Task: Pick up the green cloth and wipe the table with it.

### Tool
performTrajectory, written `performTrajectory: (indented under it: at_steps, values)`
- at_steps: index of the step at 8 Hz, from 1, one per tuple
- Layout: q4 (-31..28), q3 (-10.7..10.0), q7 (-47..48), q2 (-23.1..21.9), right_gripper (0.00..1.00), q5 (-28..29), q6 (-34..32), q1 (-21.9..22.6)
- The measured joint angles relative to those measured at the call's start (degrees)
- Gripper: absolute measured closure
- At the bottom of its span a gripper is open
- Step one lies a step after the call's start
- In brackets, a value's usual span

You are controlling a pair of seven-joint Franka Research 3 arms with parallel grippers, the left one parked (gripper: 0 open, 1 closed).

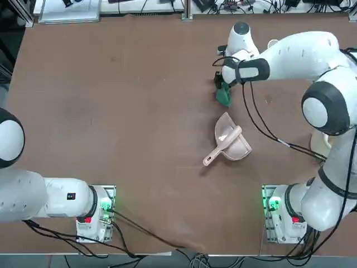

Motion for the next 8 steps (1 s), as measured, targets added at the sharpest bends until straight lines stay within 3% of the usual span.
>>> performTrajectory:
  at_steps: [3,5,8]
  values:
    - [0.4,-0.2,4.8,0.0,0.94,0.0,-0.2,0.1]
    - [1.8,-1.4,2.3,-2.8,0.94,-0.1,-8.5,-1.1]
    - [1.5,-2.4,-14.7,-11.5,0.94,-1.0,-24.5,-10.8]
